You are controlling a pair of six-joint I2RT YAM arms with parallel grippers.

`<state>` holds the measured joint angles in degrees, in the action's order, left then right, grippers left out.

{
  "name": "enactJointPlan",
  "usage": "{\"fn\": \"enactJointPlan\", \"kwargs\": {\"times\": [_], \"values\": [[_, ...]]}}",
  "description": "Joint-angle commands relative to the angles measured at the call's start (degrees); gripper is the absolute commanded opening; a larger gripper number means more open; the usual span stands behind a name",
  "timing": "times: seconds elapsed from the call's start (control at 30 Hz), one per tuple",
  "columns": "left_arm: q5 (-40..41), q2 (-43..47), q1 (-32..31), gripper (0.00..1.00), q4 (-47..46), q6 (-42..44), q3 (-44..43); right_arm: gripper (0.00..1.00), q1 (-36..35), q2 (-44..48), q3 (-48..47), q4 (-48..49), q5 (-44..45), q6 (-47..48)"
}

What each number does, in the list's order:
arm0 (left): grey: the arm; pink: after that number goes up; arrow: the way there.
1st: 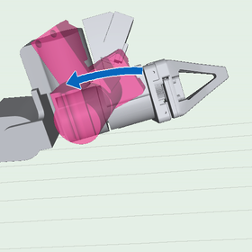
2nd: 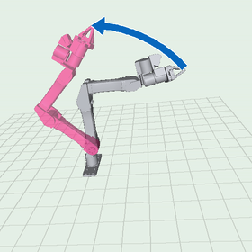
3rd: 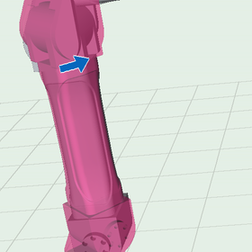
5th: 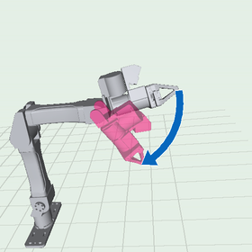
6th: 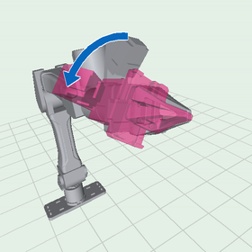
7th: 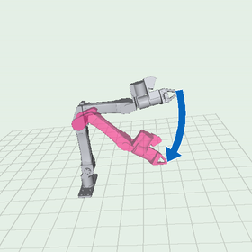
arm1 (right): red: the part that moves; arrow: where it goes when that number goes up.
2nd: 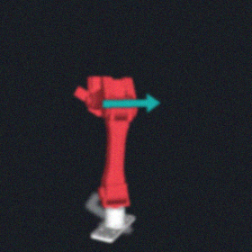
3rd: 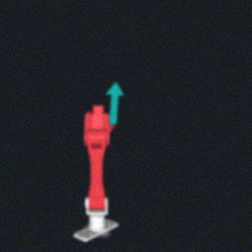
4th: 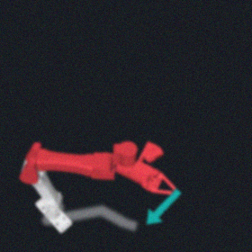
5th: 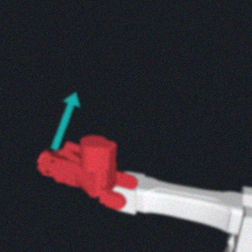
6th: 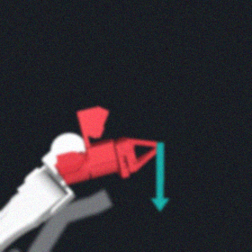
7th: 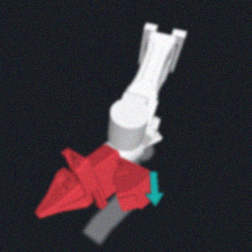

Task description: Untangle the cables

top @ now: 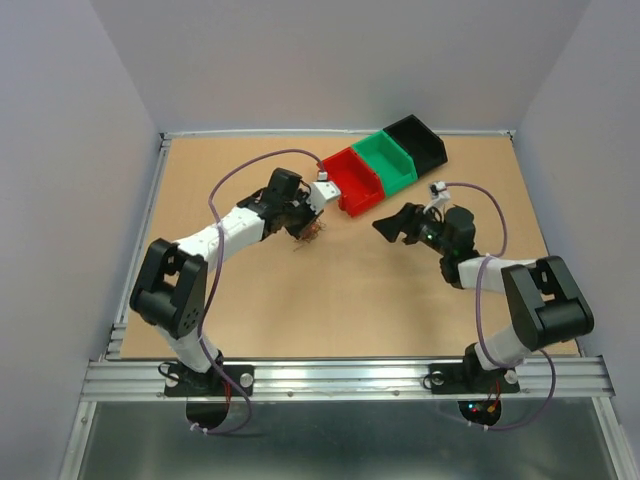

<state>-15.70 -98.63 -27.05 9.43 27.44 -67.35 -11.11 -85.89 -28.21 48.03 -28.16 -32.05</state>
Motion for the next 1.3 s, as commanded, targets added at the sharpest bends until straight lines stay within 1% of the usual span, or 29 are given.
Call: {"fn": "enactJointPlan", "kwargs": {"times": [0.0,0.07,0.13,0.17,0.23,0.27,0.43,0.47,0.6,0.77,0.87,0.9,1.07,1.13,1.17,1.2,1.27], "values": [[-2.75,11.15,-5.02,0.00,-0.29,1.30,5.55,0.91,-7.49,-3.31,-6.32,2.77,-6.47,5.15],[-4.67,13.71,-5.29,0.00,-0.29,1.04,7.14,0.85,-9.44,-4.90,-8.08,2.25,-6.64,5.86],[-6.26,16.79,-5.30,0.00,-0.64,1.03,9.16,0.82,-11.38,-6.74,-9.93,1.72,-6.64,6.04],[-7.57,17.59,-5.38,0.00,-0.99,1.04,10.47,0.78,-12.34,-7.27,-10.37,1.54,-6.56,6.04],[-8.72,18.65,-5.30,0.00,-1.95,1.73,11.71,0.76,-12.96,-9.12,-11.25,1.54,-6.55,6.04],[-9.25,18.56,-5.38,0.00,-2.74,1.83,12.24,0.74,-13.14,-9.56,-11.52,1.54,-6.47,6.04],[-10.48,17.42,-5.30,0.00,-3.10,1.74,12.16,0.73,-14.90,-12.81,-12.05,1.54,-8.22,7.70],[-10.57,17.42,-5.38,0.00,-3.19,2.00,12.24,0.71,-15.25,-13.60,-12.22,1.54,-8.49,8.14],[-10.66,17.86,-5.38,0.00,-3.37,2.18,12.33,0.69,-18.06,-15.18,-13.45,1.54,-9.98,10.08],[-11.28,18.91,-5.30,0.00,-3.19,2.00,12.60,0.68,-21.04,-16.07,-14.77,1.63,-8.67,13.06],[-12.41,19.44,-5.30,0.00,-3.10,2.00,12.68,0.68,-22.63,-16.59,-15.82,1.54,-6.04,15.44],[-12.77,19.61,-5.30,0.00,-3.10,2.00,12.86,0.68,-23.07,-16.85,-16.09,1.54,-3.94,15.79],[-14.70,20.84,-5.38,0.00,-2.23,2.00,12.33,0.68,-25.18,-20.19,-18.90,1.71,-2.16,18.86],[-15.58,21.98,-5.38,0.00,-1.96,1.91,12.25,0.68,-26.15,-20.63,-19.16,2.24,2.21,20.79],[-16.02,22.51,-5.38,0.00,-1.70,1.74,12.07,0.66,-26.76,-20.90,-19.25,2.33,4.41,21.67],[-16.46,23.39,-5.38,0.00,-1.61,1.65,11.72,0.62,-27.90,-20.90,-18.99,3.29,8.87,22.38],[-16.11,24.53,-5.38,0.00,-1.61,0.95,10.93,0.56,-28.52,-21.42,-18.73,4.87,10.76,23.61]]}}
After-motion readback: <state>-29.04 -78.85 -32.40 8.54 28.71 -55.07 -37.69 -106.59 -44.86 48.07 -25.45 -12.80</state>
